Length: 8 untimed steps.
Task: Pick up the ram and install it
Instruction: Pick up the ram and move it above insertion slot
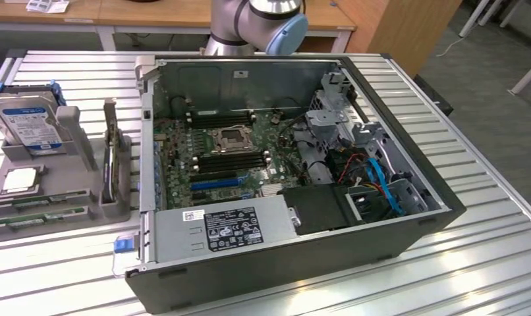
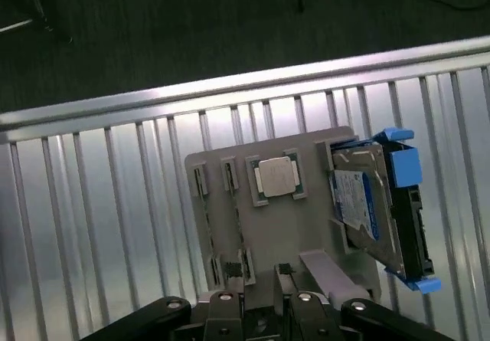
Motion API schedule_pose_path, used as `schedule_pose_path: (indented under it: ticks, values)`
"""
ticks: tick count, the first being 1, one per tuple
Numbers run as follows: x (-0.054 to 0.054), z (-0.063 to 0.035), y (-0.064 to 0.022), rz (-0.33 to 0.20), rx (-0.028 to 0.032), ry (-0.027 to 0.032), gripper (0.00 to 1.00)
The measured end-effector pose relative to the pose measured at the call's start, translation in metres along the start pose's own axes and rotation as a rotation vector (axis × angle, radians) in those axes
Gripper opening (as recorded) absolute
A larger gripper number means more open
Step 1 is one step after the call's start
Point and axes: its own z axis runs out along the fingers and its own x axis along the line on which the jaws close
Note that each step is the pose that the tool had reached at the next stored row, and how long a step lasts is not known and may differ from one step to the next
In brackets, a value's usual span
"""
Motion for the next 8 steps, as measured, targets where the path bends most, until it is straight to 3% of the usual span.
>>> schedule_pose_path:
  ticks: [6, 8]
  values:
    - [0.0000, 0.0004, 0.0000, -0.109, 0.0004, 0.0052, 0.29]
    - [0.0000, 0.0004, 0.0006, -0.117, 0.0005, 0.0063, 0.29]
